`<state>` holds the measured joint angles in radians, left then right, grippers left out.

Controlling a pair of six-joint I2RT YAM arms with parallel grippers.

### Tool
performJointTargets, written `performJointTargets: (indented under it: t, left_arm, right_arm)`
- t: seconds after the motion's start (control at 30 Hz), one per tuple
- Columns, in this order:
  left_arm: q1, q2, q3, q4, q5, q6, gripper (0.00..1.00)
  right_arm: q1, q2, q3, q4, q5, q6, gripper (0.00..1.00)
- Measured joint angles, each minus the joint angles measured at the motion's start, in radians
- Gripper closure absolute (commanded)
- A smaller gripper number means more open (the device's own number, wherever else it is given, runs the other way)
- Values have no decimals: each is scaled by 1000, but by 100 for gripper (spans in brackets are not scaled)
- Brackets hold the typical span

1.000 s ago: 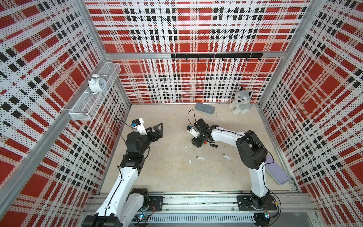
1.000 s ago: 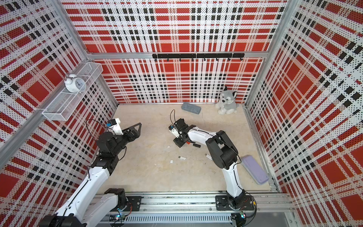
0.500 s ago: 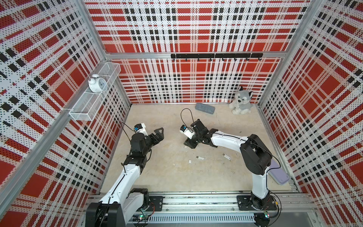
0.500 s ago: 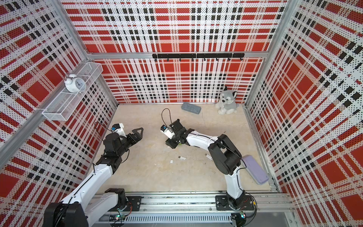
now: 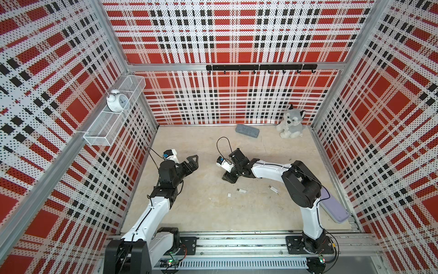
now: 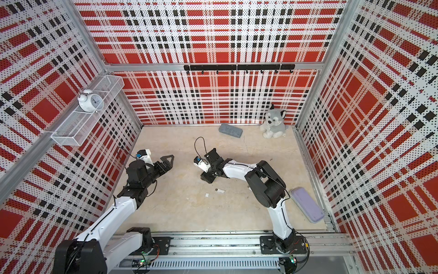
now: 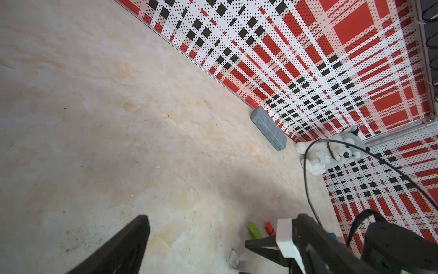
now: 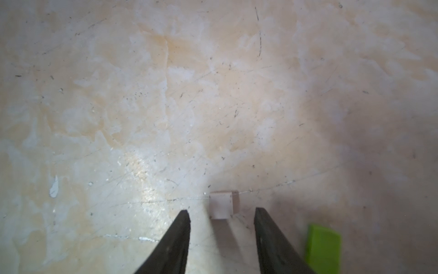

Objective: Close the usb drive cover
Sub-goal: Pick up the cover from the center of the board.

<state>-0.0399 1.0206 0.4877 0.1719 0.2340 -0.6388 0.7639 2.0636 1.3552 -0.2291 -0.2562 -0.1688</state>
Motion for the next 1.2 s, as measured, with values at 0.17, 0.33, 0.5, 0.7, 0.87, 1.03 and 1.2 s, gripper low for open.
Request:
performJointTargets:
  t: [0.17,0.33,0.5,0.7,0.87,1.03,1.2]
  left_arm:
    - [0,1,0,0,6,5,2]
    - [0,1,0,0,14,12,2]
    - [0,2,0,0,21,15,2]
    - [0,10,0,0,25,15,2]
    - [0,11,0,0,26,16,2]
    - [0,18,0,-1,32,19,2]
    - [0,31,0,0,61,31,5]
  right_arm:
    - [0,16,0,2,2,-17,57]
    - [1,17,-2,5,3,-35,59]
    - [2,22,-13,18,6,-55,61]
    - [6,29,-13,37,4,-72,66]
    - [6,33,-13,48,1,-77,69]
    - [6,34,-14,52,-2,-77,76]
    - [6,30,-32,82,-10,-93,78]
